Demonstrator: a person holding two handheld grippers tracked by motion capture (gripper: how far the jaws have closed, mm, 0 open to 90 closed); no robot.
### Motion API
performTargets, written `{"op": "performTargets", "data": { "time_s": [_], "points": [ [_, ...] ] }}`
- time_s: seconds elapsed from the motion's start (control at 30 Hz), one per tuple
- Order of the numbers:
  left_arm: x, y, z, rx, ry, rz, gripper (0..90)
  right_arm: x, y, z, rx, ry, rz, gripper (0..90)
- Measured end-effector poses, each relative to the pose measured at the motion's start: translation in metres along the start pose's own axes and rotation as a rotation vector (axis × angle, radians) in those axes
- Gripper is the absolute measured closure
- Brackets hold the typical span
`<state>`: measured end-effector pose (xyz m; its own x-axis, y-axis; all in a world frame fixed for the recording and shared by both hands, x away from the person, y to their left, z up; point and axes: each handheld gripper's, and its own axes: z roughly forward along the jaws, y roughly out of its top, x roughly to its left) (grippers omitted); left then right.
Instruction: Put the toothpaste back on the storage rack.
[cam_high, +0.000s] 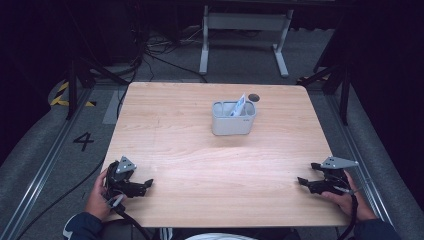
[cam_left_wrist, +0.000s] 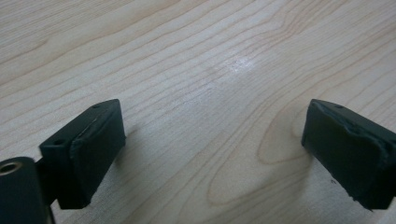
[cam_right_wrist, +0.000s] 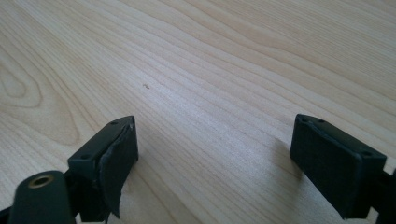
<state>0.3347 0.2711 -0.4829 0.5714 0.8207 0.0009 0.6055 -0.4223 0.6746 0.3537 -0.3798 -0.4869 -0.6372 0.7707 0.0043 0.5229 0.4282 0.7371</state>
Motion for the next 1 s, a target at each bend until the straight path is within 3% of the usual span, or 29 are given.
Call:
{"op": "performTargets", "data": {
  "time_s": [0.27, 0.53, 1.0],
  "points": [
    [-0.0005, 0.0039, 0.0039, 0.021, 0.015, -0.032, 0.0, 0.0006, -0.0013, -0.0013, 0.0, -0.002, 0.004, 15.6],
    [-0.0055, 0.0091, 0.0091, 0.012, 0.065, -0.082, 0.0, 0.0025, -0.0038, -0.0041, -0.001, -0.013, 0.013, 15.7],
    [-0.0062, 0.0093, 0.0094, 0.012, 0.075, -0.085, 0.0, 0.0013, -0.0035, -0.0037, -0.001, -0.003, 0.005, 15.6]
  ]
}}
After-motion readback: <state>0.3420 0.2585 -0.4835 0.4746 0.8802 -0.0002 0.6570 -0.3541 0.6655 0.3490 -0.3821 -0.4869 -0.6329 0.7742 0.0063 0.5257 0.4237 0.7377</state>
